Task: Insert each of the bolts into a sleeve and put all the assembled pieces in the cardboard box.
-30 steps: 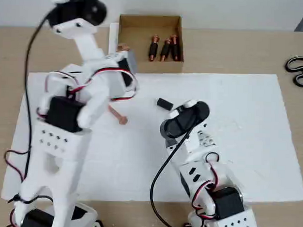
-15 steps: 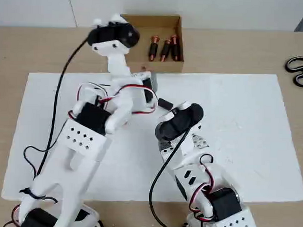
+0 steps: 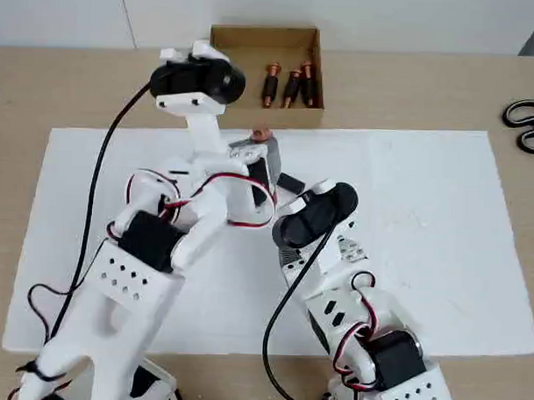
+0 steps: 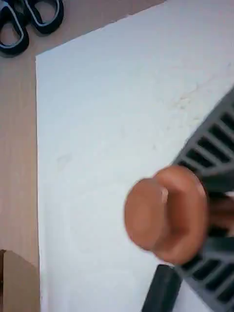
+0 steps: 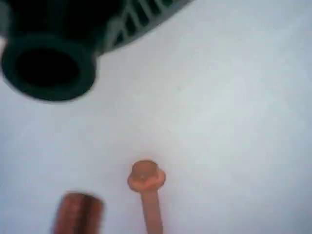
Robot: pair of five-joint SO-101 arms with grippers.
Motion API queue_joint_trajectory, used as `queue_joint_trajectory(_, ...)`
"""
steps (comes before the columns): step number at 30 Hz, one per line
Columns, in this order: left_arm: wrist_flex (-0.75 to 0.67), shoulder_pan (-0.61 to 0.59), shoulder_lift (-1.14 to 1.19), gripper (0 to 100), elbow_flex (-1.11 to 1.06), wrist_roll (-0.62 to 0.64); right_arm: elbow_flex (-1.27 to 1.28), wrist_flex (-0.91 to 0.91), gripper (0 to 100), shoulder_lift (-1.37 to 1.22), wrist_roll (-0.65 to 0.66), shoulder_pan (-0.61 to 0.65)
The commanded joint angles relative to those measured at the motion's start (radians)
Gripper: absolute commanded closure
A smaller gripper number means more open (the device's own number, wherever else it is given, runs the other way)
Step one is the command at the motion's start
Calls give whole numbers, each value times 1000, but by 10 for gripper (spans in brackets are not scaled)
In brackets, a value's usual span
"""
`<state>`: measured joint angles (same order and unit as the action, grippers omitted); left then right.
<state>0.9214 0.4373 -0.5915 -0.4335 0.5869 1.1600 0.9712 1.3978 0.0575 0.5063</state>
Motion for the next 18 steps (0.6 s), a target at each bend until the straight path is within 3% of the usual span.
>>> queue_joint_trajectory(1, -75, 26, -69, 994, -45, 5, -3, -27, 995, 7, -15, 1)
queue_joint_trajectory(7, -186, 72, -114, 994, -151, 5, 40, -61, 995, 16, -15, 2)
queue_joint_trajectory(18, -193, 72, -118, 994, -165, 38, 46, -68, 995, 16, -51, 2)
